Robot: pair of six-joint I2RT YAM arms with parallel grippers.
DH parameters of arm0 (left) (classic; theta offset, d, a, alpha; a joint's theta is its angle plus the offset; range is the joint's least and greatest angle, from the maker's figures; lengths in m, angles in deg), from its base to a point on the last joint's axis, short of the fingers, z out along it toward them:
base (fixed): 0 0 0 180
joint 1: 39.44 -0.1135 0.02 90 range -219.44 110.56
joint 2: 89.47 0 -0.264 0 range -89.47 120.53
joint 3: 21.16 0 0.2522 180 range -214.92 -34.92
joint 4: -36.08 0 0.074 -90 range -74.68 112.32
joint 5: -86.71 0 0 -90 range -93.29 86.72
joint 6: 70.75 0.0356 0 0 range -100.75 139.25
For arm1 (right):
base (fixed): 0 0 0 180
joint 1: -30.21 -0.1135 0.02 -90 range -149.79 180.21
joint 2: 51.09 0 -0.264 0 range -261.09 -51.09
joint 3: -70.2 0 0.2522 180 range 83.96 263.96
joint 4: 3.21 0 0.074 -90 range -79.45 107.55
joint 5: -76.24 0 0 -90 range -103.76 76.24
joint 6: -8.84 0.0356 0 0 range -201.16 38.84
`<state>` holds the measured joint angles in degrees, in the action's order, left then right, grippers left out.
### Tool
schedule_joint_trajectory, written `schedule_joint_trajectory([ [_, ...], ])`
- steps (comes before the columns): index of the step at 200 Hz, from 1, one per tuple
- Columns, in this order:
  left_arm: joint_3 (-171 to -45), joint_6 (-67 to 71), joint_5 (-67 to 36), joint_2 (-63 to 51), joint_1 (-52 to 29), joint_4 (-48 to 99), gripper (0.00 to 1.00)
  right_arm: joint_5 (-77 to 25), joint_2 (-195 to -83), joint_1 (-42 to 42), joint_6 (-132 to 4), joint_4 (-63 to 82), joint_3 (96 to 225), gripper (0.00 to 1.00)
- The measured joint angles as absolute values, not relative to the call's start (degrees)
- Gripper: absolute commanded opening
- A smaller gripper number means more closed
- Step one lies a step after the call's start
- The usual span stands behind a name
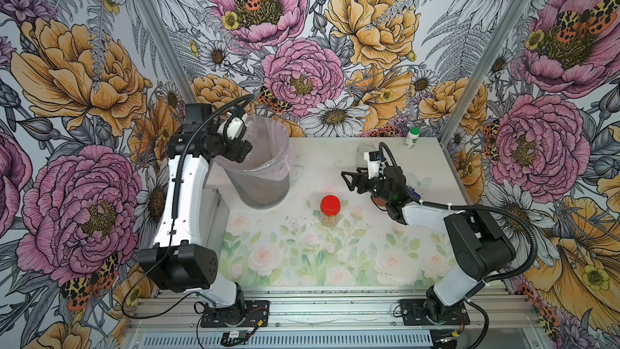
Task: Empty moldy peanuts from jars
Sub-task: Pour the moldy peanuts from the jar into the trash bin.
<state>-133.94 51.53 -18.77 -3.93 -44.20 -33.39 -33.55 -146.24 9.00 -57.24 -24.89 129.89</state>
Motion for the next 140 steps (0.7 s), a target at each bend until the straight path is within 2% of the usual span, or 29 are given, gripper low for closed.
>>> schedule_joint_trajectory([
  [24,-133.3,49.2,-21.8,-5.8,-44.0,-29.2,0.38,-33.6,-145.7,9.0,-57.3,-24.8,129.9,0.88],
  [66,-147.0,53.0,-17.0,2.6,-43.5,-33.8,0.36,-33.6,-145.7,9.0,-57.7,-25.3,129.7,0.88],
  [87,-152.8,57.3,-7.0,7.6,-41.8,-41.1,0.35,-33.6,-145.8,9.2,-57.6,-26.9,128.5,0.88],
  [118,-157.8,65.8,16.2,17.2,-34.4,-51.5,0.33,-34.0,-147.6,9.9,-56.1,-30.8,126.7,0.88],
  [140,-159.8,69.9,24.2,24.9,-29.7,-54.7,0.34,-34.5,-148.8,10.4,-54.7,-32.7,125.8,0.88],
])
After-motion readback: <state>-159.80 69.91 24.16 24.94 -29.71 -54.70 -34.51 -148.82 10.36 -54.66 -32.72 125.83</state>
